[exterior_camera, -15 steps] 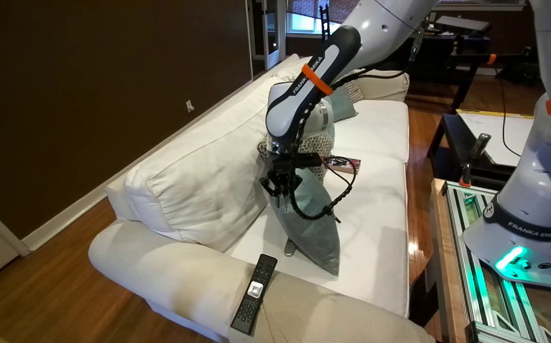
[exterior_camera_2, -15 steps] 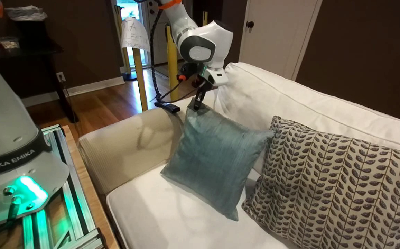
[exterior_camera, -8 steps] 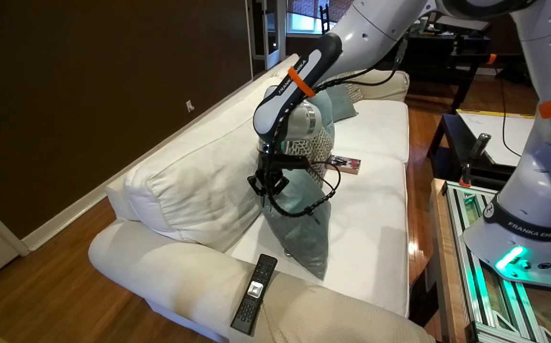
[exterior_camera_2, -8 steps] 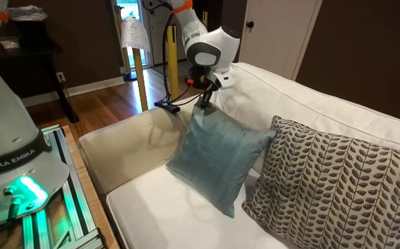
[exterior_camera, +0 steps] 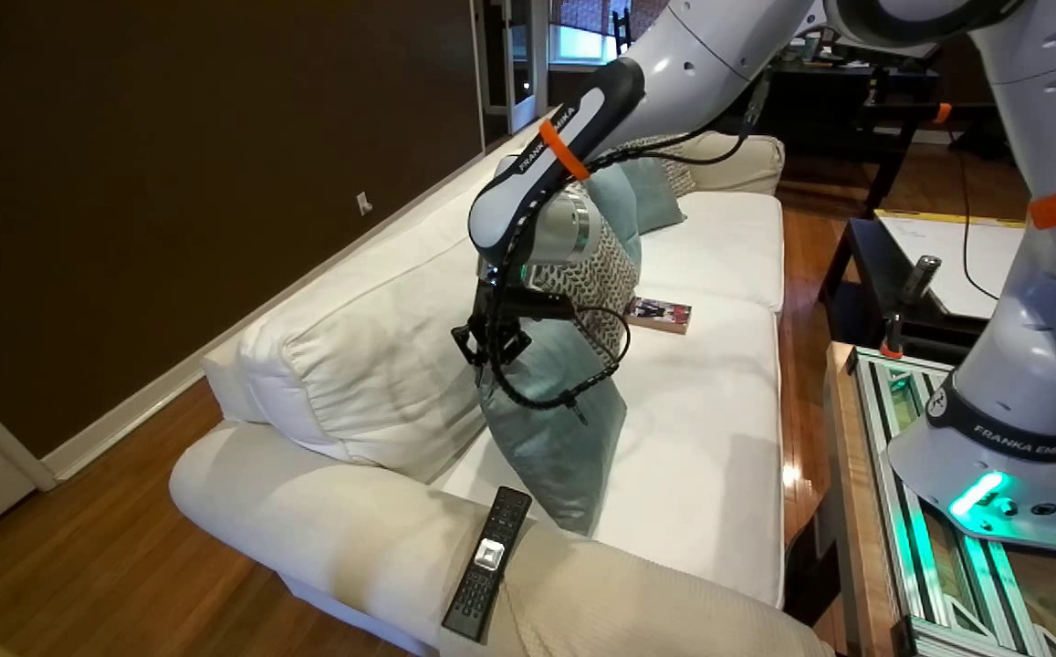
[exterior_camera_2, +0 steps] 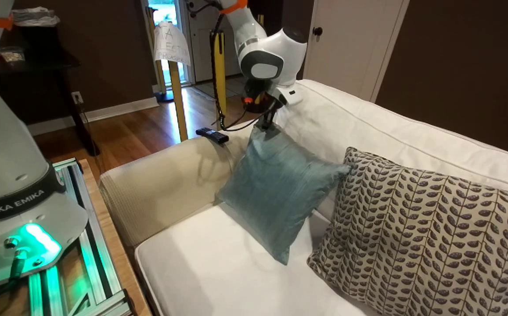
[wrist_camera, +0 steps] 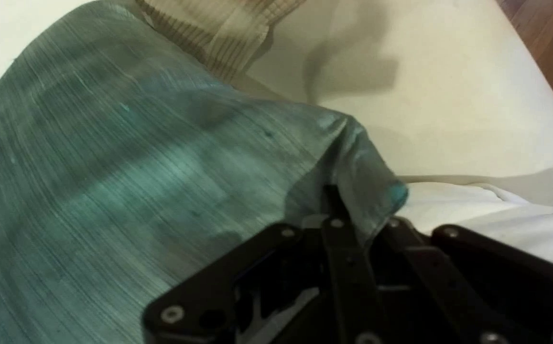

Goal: Put the grey remote control on the seat of the sofa then place the blue pillow over the grey remote.

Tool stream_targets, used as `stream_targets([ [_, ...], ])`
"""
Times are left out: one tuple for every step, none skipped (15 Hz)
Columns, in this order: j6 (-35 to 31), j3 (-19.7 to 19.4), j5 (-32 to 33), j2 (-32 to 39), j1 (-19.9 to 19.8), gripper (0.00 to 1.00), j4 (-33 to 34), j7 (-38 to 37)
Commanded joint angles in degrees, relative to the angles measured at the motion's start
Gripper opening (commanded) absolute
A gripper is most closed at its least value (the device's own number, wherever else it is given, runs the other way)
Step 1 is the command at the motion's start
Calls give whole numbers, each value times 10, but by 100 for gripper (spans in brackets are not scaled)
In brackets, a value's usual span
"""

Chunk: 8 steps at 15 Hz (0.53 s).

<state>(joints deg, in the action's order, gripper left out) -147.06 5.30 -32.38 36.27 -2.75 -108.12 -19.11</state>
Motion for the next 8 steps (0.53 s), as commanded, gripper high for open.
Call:
stream_targets([
  [-4,-5,10,1,10,2,27,4],
  [-1,-9,21,1,14,2,32,1],
  [4,-15,35,2,19,2,38,-3],
  [6,-20,49,5,23,2,44,-8],
  [10,-24,63,7,27,2,49,-9],
  [11,-31,79,9,34,2,53,-13],
  [12,-40,99,8,43,2,56,-22],
  [15,-46,117,4,51,2,58,-25],
])
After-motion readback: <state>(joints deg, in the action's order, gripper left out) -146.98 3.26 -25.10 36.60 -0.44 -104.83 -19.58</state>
